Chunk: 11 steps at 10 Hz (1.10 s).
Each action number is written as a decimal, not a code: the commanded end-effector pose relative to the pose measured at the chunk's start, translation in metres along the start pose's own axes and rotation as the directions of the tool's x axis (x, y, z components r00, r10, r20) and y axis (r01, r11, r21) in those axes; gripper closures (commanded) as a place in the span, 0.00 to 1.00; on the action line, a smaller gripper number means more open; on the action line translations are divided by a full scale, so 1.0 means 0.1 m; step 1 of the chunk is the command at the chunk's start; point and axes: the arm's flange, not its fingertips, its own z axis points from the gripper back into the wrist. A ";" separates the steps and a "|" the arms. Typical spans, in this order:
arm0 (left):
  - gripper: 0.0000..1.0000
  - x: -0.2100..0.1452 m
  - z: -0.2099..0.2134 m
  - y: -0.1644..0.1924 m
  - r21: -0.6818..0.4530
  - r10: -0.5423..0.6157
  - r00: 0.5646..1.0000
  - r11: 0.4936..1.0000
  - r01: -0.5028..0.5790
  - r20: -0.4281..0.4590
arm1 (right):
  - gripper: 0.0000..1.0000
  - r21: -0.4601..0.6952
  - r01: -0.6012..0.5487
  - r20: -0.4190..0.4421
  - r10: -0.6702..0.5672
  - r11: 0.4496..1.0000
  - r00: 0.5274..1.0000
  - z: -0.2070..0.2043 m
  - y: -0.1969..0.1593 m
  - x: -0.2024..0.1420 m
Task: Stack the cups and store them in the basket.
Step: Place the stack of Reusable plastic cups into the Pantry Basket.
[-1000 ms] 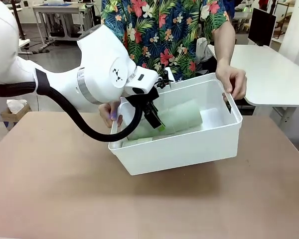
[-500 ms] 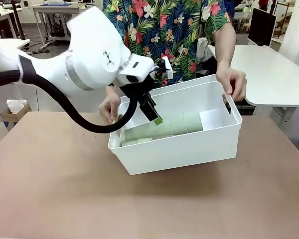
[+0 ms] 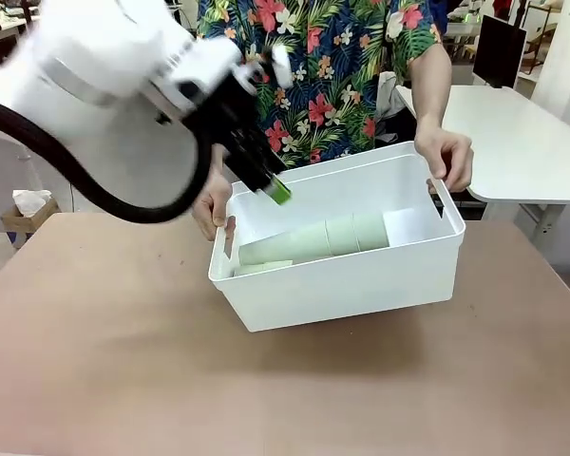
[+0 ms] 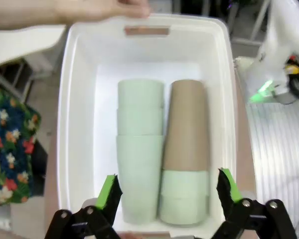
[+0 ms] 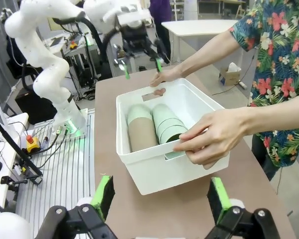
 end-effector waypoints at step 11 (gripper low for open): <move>0.00 -2.15 2.02 -0.44 -0.024 0.013 0.957 1.000 -0.006 0.289 | 0.00 0.003 -0.012 0.016 0.012 1.000 1.000 0.01 0.00 0.03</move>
